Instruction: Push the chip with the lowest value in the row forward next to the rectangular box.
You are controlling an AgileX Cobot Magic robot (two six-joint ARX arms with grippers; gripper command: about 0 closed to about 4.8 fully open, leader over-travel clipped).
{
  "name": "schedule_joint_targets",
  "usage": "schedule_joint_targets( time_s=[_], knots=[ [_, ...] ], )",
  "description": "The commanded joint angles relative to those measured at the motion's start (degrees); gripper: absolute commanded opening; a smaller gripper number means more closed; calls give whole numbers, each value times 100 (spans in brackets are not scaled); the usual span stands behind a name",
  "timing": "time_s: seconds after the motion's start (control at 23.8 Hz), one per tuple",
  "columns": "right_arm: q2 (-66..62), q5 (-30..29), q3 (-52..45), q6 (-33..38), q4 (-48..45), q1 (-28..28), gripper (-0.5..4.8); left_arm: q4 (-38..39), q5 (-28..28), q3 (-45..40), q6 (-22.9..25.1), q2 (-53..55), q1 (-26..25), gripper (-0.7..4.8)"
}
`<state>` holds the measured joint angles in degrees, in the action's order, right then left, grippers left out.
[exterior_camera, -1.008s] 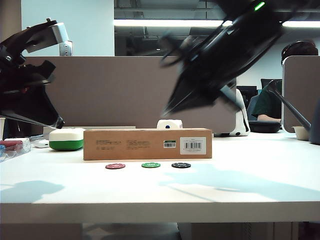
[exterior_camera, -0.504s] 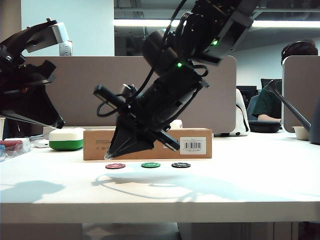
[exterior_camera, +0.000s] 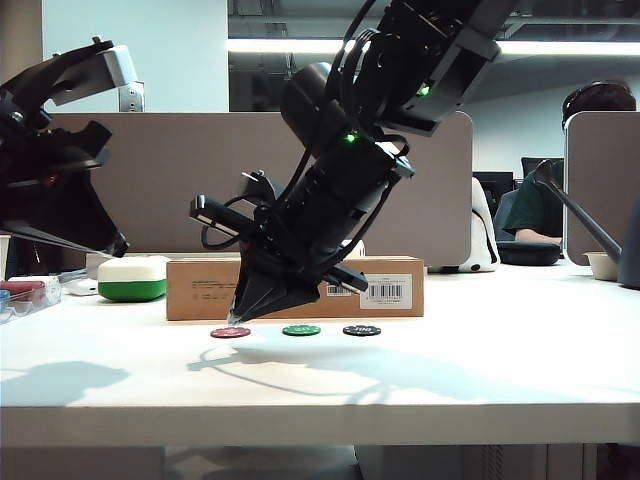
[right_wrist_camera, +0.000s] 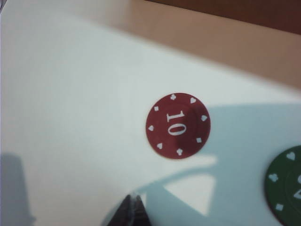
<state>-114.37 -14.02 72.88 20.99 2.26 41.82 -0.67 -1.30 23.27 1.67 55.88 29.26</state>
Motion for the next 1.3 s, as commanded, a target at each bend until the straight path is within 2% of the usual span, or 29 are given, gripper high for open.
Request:
schedule_joint_targets(
  time_s=[0.04,0.71,1.05,1.3],
  knots=[
    [-68,17,24,-195,-122,9,-6,-72,-2,20,22,-13,0,-5],
    [-468,48,28,-308,-603,7,-6,-72,-2,20,22,-13,0,-5],
    [-568,546,28,-527,-619,9,-6,-72,-2,20,22,-13,0,-5],
    [-573,557,28,-608,-728,-9,-6,-72,-2,20,22,-13,0,-5]
  ],
)
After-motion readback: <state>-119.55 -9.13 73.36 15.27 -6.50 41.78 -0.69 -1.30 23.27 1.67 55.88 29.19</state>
